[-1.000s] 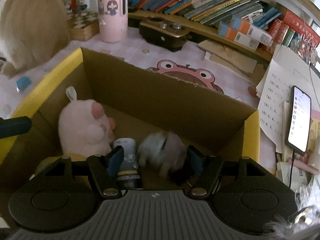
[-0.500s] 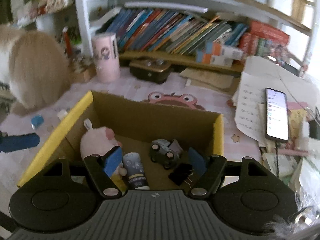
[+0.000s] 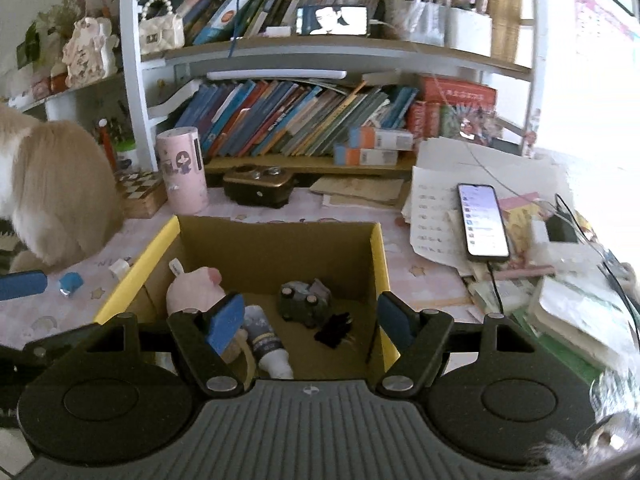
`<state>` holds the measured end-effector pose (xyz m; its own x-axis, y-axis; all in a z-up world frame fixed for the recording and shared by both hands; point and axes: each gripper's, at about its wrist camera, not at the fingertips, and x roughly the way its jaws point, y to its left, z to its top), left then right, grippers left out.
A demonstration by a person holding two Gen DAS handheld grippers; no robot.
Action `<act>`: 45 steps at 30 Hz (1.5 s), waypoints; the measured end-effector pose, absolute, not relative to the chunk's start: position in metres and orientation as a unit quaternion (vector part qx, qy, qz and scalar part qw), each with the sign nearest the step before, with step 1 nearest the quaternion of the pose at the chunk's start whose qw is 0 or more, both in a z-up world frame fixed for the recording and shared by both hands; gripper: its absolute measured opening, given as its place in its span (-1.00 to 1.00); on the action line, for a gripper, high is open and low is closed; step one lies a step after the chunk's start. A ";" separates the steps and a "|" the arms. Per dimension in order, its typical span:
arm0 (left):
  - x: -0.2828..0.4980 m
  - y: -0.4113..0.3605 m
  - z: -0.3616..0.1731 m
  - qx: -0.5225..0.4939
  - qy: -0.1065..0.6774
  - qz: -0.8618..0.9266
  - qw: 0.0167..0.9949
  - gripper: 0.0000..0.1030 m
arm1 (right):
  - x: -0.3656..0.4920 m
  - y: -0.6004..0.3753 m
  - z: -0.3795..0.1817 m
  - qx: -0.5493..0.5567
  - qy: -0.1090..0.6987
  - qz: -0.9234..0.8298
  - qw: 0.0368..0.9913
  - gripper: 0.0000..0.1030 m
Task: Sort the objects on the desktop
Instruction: 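Open both tools releasing tape roll and toy truck, withdraw up from box, then pull both open tools back from the box over the table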
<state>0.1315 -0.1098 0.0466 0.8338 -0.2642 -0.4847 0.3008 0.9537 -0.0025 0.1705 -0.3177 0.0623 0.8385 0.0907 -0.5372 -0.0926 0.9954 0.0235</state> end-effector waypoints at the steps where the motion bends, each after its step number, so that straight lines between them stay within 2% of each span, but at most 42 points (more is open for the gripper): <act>1: 0.129 -0.107 0.046 0.035 0.248 -0.147 0.957 0.87 | 0.164 -0.317 0.061 0.003 0.279 0.042 0.959 0.39; 22: 0.091 -0.044 0.021 0.039 0.271 -0.147 0.950 0.87 | 0.081 -0.253 0.021 0.068 0.326 -0.037 0.942 0.36; 45: 0.037 0.047 0.008 0.077 0.306 -0.150 0.937 0.89 | 0.018 -0.130 -0.006 0.070 0.373 -0.025 0.925 0.27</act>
<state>0.0372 0.0466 0.0084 0.7674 -0.2335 -0.5971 0.3277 0.9433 0.0522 0.0180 -0.1305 -0.0063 0.7209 0.0062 -0.6930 0.0979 0.9890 0.1106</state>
